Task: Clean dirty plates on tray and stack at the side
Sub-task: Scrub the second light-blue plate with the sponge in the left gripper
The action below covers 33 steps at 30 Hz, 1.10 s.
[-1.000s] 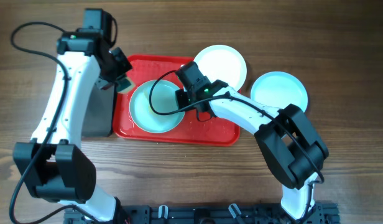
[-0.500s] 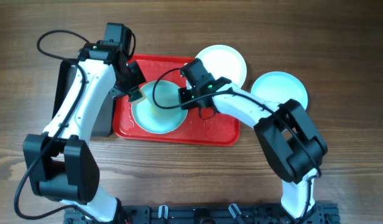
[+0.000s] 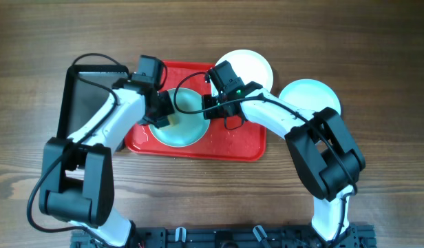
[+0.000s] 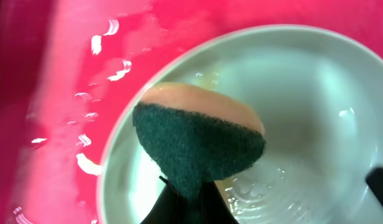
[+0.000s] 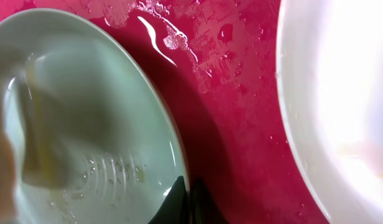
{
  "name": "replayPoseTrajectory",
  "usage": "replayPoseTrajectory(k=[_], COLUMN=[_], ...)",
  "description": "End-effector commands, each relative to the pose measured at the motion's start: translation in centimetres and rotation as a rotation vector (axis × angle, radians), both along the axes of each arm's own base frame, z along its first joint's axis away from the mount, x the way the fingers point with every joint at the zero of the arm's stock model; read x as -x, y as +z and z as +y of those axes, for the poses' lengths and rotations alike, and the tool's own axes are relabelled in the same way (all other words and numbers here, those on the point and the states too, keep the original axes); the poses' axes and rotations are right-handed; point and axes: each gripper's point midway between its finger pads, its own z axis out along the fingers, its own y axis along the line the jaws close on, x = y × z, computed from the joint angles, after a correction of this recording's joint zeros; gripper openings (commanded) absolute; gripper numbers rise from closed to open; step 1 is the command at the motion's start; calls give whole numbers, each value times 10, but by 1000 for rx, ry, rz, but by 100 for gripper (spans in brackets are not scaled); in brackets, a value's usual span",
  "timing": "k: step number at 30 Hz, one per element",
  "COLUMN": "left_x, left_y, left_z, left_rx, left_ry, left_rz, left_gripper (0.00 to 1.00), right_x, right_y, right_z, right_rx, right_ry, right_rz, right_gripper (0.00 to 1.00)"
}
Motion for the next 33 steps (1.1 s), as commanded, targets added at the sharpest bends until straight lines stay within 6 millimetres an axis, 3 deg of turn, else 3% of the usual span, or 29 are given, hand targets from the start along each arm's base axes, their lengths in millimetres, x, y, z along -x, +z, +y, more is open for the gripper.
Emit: replayPoseTrajectory(k=[1, 6, 9, 12, 14, 17, 19, 21, 25, 29, 33], left_x=[13, 34, 41, 36, 27, 9, -5, -10, -1, 10, 23], left_y=[-15, -39, -37, -34, -35, -33, -26, -21, -25, -34, -35], left_z=[-18, -36, -61, -63, -48, -7, 30, 53, 67, 49, -15], left_rx=[-16, -5, 96, 99, 32, -135, -270, -333, -313, -214, 107], left_ry=[-120, -182, -289, -301, -248, -71, 91, 184, 220, 97, -230], left_rz=[6, 57, 71, 54, 28, -31, -100, -130, -72, 7, 62], left_gripper=[4, 4, 4, 4, 4, 4, 4, 4, 4, 4, 4], right_x=[2, 2, 2, 2, 2, 3, 4, 4, 11, 22, 29], right_y=[-5, -5, -5, -5, -5, -6, -6, -6, -9, -7, -7], right_z=[5, 5, 5, 5, 5, 4, 4, 3, 1, 8, 10], right_rx=[-13, -13, -13, -12, -11, -9, -7, -5, -7, -50, -62], right_ry=[0, 0, 0, 0, 0, 0, 0, -1, -34, -6, 23], right_rz=[25, 25, 25, 25, 26, 29, 32, 36, 84, 140, 159], right_gripper=[4, 4, 4, 4, 4, 4, 4, 4, 4, 4, 4])
